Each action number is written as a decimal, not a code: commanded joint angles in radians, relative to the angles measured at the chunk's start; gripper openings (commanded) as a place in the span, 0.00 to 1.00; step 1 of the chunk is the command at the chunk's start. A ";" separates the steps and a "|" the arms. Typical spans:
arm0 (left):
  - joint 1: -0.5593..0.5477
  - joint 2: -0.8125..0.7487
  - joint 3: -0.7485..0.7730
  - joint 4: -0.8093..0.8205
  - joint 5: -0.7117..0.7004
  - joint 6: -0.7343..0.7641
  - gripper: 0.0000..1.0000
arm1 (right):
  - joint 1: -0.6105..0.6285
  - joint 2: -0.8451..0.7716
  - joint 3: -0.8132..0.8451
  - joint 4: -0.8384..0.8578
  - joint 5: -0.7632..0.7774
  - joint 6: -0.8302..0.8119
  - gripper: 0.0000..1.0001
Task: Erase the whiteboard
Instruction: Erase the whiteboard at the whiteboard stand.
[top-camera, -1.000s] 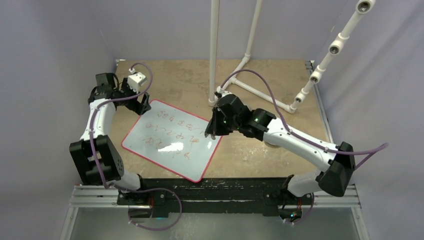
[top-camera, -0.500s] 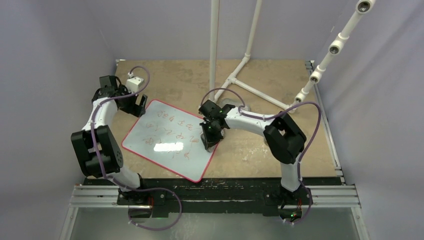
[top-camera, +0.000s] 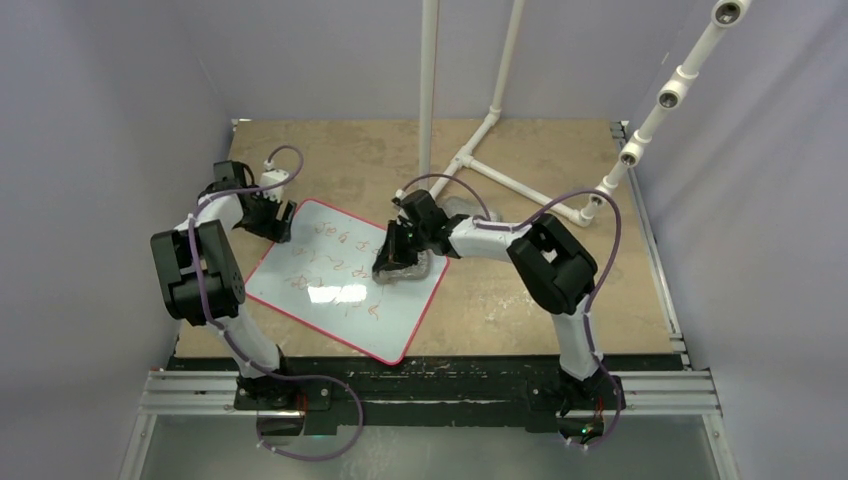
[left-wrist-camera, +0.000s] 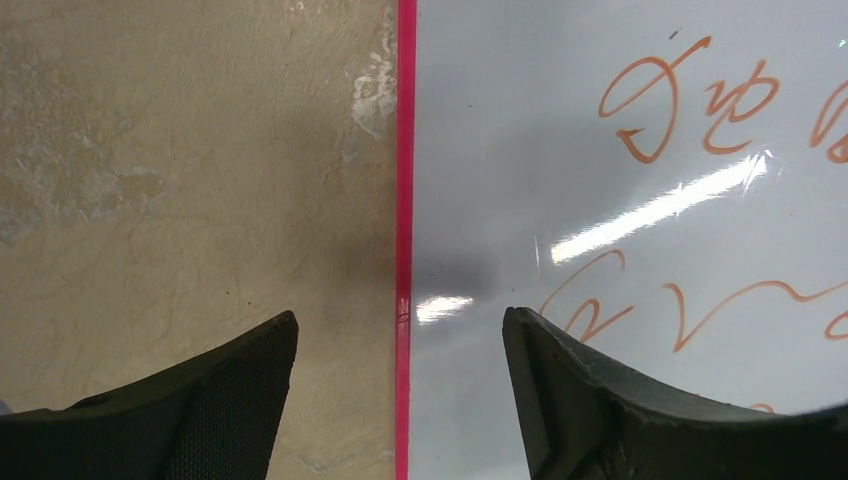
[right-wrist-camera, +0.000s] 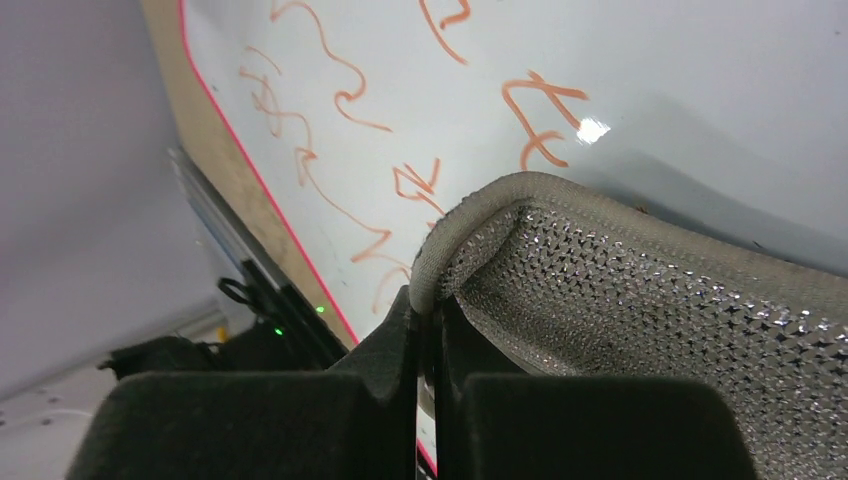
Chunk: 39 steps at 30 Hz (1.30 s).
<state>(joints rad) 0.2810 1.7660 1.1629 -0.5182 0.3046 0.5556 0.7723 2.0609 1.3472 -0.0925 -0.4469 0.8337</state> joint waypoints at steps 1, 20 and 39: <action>-0.001 0.038 0.001 0.049 -0.034 -0.029 0.72 | 0.009 -0.005 -0.062 0.350 0.076 0.242 0.00; 0.000 0.204 0.054 -0.012 -0.044 0.020 0.25 | -0.054 -0.248 -0.531 0.318 0.147 0.386 0.00; -0.001 0.237 0.031 -0.026 -0.033 0.061 0.06 | 0.089 0.345 0.182 0.651 0.285 0.819 0.00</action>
<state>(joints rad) 0.2790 1.9121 1.2545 -0.5117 0.3519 0.5564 0.8528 2.3020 1.3781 0.4770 -0.2207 1.5101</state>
